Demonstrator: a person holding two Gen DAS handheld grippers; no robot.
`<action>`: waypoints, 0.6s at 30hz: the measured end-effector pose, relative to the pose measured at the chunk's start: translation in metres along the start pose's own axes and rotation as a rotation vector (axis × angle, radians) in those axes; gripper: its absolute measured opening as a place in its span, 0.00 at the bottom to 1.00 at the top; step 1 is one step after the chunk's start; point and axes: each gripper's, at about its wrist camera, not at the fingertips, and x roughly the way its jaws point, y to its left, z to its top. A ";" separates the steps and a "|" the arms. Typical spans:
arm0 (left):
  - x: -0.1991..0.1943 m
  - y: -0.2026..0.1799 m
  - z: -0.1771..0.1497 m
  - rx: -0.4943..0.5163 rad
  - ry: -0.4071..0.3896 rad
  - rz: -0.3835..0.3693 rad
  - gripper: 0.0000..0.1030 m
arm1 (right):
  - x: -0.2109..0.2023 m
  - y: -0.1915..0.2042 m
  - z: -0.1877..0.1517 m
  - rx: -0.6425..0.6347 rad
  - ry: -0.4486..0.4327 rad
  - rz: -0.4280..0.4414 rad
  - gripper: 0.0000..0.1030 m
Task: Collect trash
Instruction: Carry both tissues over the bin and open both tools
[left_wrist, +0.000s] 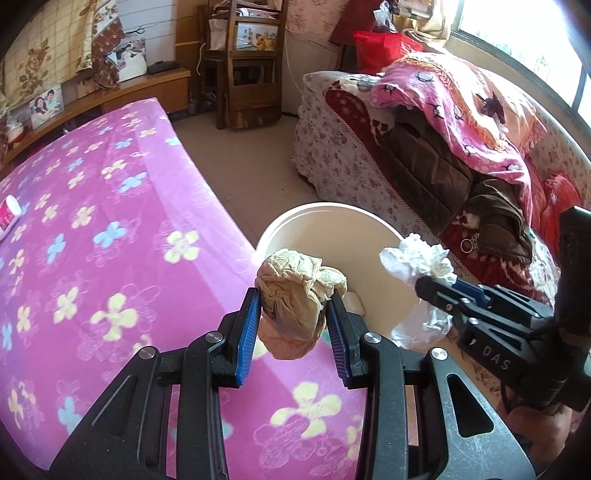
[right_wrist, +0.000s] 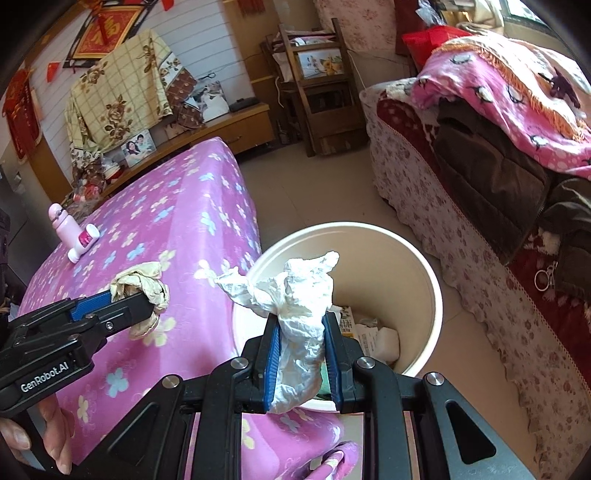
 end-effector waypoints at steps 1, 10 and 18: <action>0.003 -0.002 0.001 0.002 0.002 -0.003 0.32 | 0.001 -0.001 0.000 0.002 0.002 -0.002 0.20; 0.025 -0.004 0.005 -0.002 0.029 -0.015 0.32 | 0.018 -0.017 -0.002 0.034 0.023 -0.017 0.20; 0.039 -0.003 0.007 -0.008 0.038 -0.031 0.32 | 0.029 -0.021 -0.001 0.046 0.035 -0.030 0.20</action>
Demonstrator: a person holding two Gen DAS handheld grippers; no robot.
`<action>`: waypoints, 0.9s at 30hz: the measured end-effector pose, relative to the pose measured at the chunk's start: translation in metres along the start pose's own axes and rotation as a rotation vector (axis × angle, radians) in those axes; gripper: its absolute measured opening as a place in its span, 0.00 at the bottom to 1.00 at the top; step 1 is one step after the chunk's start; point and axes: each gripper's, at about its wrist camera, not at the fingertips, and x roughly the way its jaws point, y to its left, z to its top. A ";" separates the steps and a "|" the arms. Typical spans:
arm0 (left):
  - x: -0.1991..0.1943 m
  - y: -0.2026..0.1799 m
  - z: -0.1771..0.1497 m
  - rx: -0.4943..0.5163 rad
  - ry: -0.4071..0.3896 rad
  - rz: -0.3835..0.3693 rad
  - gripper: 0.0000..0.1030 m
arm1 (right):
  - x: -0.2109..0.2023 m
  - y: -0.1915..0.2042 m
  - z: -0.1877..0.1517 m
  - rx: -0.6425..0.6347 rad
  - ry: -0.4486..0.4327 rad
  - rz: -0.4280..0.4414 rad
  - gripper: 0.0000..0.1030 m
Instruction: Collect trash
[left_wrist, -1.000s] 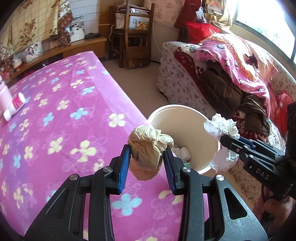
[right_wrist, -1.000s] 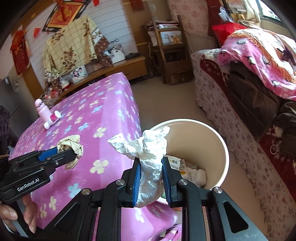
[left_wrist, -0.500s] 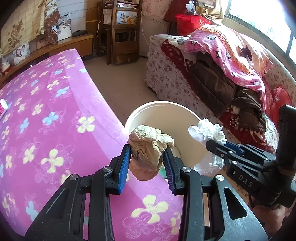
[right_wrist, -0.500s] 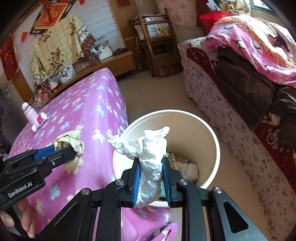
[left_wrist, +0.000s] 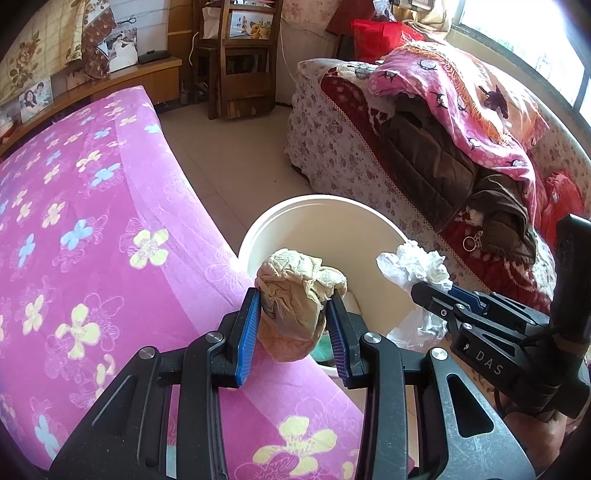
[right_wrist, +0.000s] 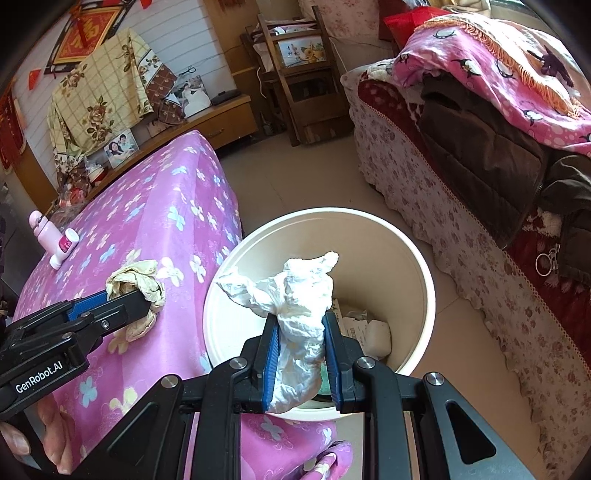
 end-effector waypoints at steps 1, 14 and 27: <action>0.001 0.000 0.000 0.001 0.000 -0.007 0.32 | 0.001 -0.001 0.000 0.001 0.001 -0.003 0.20; 0.006 0.008 0.002 -0.036 0.002 -0.101 0.45 | 0.008 -0.006 0.003 0.044 0.004 -0.049 0.48; -0.011 0.023 -0.008 -0.072 -0.016 -0.083 0.61 | -0.010 0.003 -0.008 0.030 0.007 -0.069 0.48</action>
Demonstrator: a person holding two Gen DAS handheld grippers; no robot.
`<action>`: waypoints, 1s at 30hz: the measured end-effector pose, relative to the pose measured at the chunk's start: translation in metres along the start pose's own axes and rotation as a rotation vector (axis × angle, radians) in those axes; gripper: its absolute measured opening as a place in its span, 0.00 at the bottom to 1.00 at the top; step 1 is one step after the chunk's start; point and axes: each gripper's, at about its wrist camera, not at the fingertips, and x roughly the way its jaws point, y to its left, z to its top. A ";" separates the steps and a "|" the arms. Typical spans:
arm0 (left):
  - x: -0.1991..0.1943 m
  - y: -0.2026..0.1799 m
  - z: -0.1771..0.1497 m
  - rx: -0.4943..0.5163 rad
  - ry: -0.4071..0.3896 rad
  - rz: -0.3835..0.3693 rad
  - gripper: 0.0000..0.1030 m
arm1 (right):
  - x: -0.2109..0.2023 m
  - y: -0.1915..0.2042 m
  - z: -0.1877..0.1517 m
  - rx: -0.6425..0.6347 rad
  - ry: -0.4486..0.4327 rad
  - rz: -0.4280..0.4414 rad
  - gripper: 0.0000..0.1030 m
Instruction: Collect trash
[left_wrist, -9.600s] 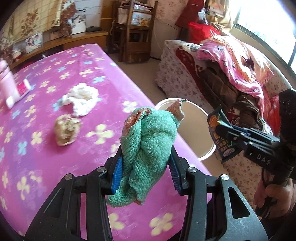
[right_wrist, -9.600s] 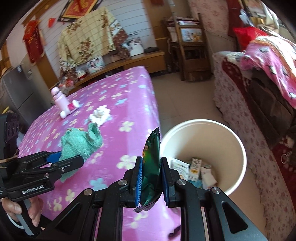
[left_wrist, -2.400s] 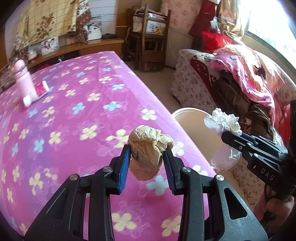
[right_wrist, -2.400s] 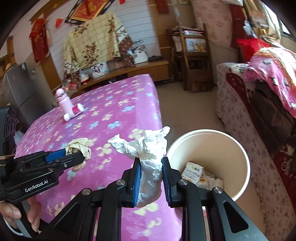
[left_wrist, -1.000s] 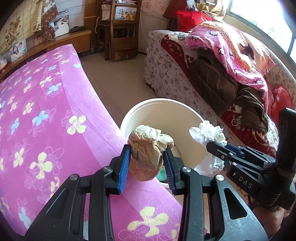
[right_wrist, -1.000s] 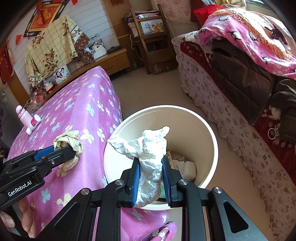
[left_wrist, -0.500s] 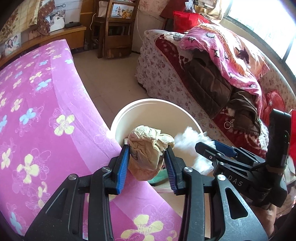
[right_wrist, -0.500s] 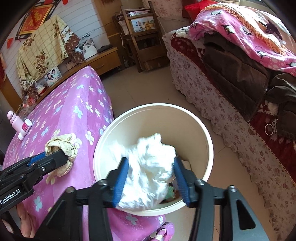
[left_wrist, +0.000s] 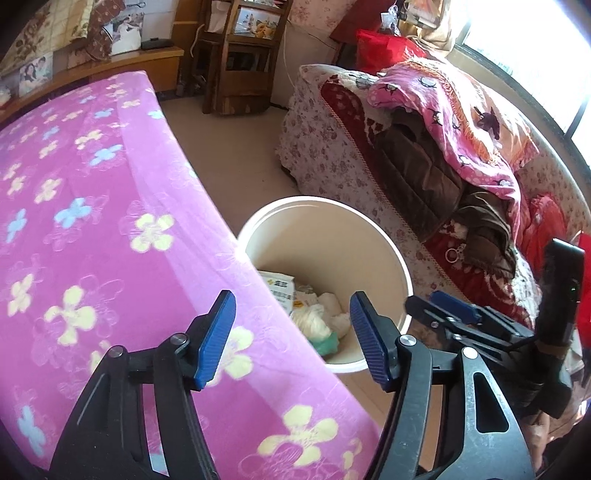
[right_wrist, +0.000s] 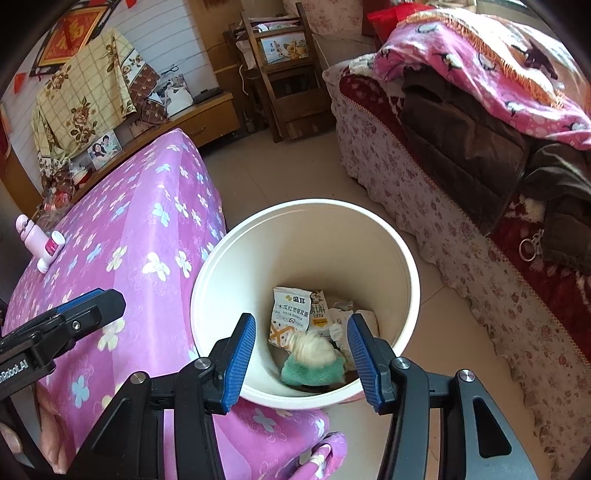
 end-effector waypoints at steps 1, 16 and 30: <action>-0.004 0.000 -0.002 0.001 -0.006 0.010 0.61 | -0.003 0.002 -0.001 -0.004 -0.007 -0.003 0.48; -0.102 0.011 -0.027 0.016 -0.218 0.187 0.61 | -0.083 0.063 -0.011 -0.089 -0.195 -0.044 0.70; -0.196 0.016 -0.049 0.042 -0.462 0.230 0.67 | -0.161 0.112 -0.025 -0.132 -0.381 -0.052 0.82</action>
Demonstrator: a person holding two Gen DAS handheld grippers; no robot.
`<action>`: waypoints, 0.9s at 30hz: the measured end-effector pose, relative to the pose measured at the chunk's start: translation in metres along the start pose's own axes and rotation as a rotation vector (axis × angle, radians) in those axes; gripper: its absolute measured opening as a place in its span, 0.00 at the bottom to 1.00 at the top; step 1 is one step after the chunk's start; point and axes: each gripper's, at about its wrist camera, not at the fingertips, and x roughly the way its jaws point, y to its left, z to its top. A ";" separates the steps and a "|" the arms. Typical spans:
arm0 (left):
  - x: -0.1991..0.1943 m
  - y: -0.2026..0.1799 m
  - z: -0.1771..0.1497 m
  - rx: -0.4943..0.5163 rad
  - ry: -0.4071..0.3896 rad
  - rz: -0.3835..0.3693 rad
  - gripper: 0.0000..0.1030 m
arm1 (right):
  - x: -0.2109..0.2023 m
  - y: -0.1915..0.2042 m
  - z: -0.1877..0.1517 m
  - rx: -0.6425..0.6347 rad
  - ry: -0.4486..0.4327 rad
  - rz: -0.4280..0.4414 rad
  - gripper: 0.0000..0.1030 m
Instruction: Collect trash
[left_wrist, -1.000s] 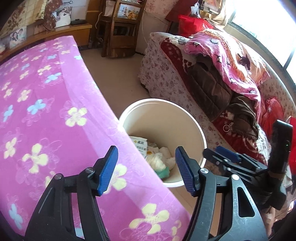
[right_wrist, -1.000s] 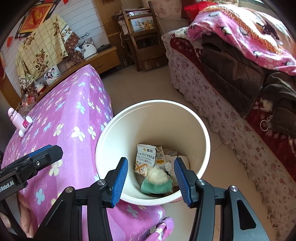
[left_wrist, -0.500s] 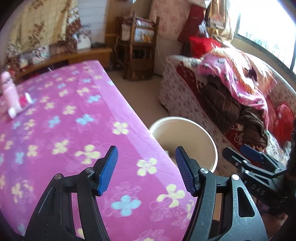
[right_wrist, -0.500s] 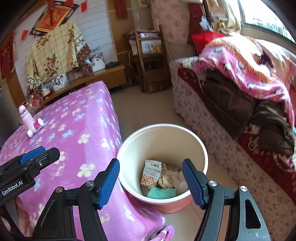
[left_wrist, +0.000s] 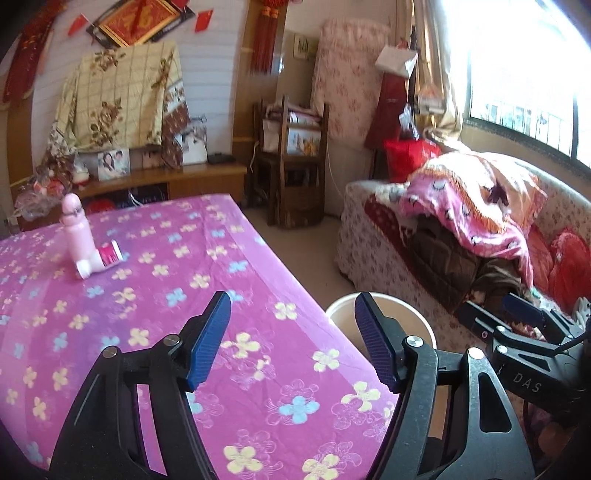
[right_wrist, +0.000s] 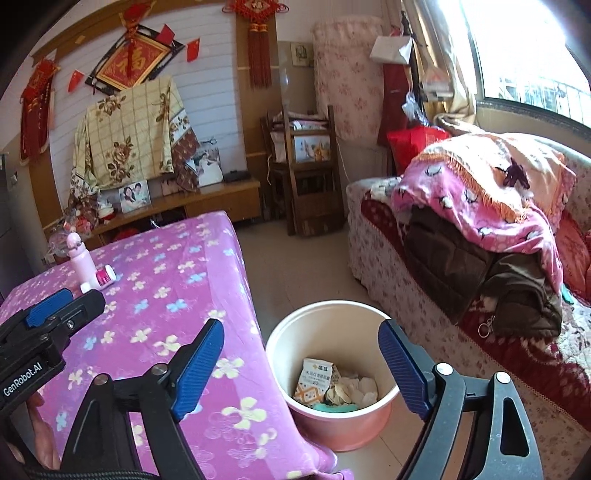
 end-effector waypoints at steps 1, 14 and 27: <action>-0.005 0.003 0.000 -0.006 -0.010 -0.001 0.70 | -0.002 0.002 0.000 -0.001 -0.005 0.000 0.83; -0.036 0.029 -0.002 -0.056 -0.074 0.020 0.82 | -0.025 0.020 0.001 -0.017 -0.049 -0.012 0.85; -0.040 0.030 -0.006 -0.034 -0.083 0.066 0.82 | -0.032 0.020 0.001 -0.013 -0.072 -0.037 0.89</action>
